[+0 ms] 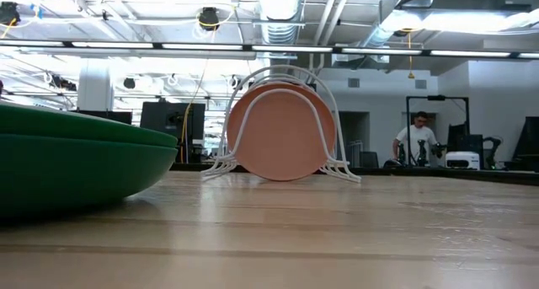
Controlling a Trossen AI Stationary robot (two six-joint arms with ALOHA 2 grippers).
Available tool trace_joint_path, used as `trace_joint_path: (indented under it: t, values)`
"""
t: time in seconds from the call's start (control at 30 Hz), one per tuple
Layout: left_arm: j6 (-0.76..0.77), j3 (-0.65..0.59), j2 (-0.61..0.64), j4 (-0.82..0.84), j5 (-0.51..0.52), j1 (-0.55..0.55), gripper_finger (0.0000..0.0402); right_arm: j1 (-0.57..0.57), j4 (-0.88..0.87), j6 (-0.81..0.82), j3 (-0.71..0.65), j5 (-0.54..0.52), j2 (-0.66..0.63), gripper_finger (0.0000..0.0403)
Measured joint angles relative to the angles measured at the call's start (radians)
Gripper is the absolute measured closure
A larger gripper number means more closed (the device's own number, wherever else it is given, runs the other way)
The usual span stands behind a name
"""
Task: Sort dishes
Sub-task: Put the pink plate on the dish rack
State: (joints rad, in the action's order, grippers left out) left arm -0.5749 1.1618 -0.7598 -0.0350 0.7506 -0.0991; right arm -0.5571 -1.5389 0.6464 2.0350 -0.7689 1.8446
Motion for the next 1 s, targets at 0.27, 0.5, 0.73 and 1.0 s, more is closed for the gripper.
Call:
trace_joint_path:
  t: [0.27,0.5,0.73,1.0]
  values:
    - [-0.079,-0.043,-0.149,-0.134,0.036,-0.144,0.0401,-0.011,0.006,0.000,0.000,0.000,0.000,0.0395]
    - [-0.027,-0.043,-0.211,-0.021,0.058,-0.229,0.0401,-0.034,0.006,0.000,0.000,0.000,0.000,0.0395]
    - [0.100,-0.043,-0.191,0.216,0.035,-0.226,0.0401,-0.038,0.013,0.008,0.000,0.000,0.000,0.0395]
    - [0.255,-0.131,-0.084,0.373,-0.013,-0.162,0.0401,-0.030,0.027,0.004,0.000,0.000,0.000,0.0395]
